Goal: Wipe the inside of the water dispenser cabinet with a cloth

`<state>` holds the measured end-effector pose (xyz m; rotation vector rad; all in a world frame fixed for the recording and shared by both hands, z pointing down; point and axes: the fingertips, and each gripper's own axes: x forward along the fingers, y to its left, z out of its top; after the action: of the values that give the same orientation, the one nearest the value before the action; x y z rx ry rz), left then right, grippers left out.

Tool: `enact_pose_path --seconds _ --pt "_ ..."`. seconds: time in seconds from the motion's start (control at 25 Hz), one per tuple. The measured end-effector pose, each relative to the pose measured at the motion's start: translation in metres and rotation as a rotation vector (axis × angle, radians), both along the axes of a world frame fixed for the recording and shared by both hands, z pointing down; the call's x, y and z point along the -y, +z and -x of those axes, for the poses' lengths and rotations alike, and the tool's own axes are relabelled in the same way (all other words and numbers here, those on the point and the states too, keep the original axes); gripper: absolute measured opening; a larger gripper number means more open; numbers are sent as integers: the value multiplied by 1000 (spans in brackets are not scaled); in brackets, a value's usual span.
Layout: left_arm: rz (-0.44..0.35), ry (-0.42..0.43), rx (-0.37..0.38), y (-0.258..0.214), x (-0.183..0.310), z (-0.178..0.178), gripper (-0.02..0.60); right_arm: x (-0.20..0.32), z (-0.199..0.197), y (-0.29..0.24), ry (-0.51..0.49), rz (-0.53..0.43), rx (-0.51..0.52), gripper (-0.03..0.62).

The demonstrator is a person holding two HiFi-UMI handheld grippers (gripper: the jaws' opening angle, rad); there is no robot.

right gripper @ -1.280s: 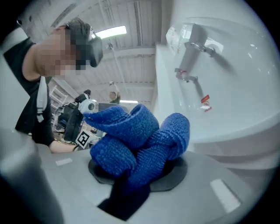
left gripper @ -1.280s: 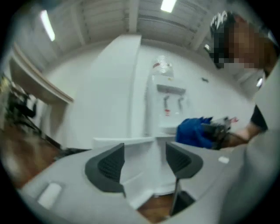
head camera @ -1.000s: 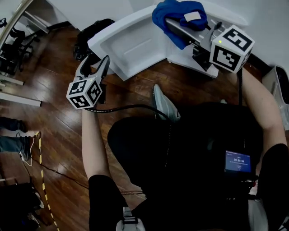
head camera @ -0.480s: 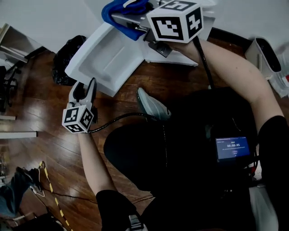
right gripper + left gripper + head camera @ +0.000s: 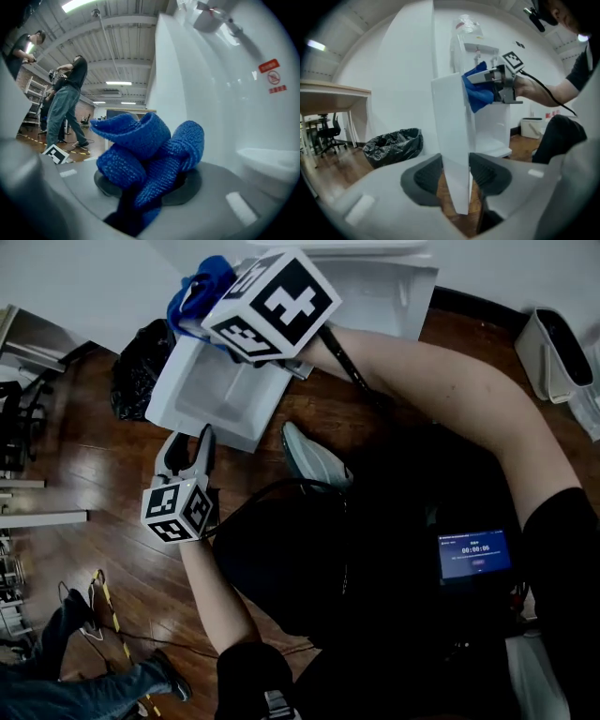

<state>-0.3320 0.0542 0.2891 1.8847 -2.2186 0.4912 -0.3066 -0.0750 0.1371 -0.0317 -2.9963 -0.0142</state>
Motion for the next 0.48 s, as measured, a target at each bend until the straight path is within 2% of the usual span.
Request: enact_pose_path --seconds 0.16,0.28,0.36,0.48 --pt "0 -15 51 0 0 -3 193 -110 4 -7 -230 -36 32 155" --pt "-30 -17 63 2 -5 2 193 -164 1 3 -332 -102 21 155" --pt "-58 -14 75 3 -7 6 193 -164 2 3 -313 -172 29 155" --pt "-68 2 60 -1 -1 -2 193 -107 8 6 -155 -233 33 155"
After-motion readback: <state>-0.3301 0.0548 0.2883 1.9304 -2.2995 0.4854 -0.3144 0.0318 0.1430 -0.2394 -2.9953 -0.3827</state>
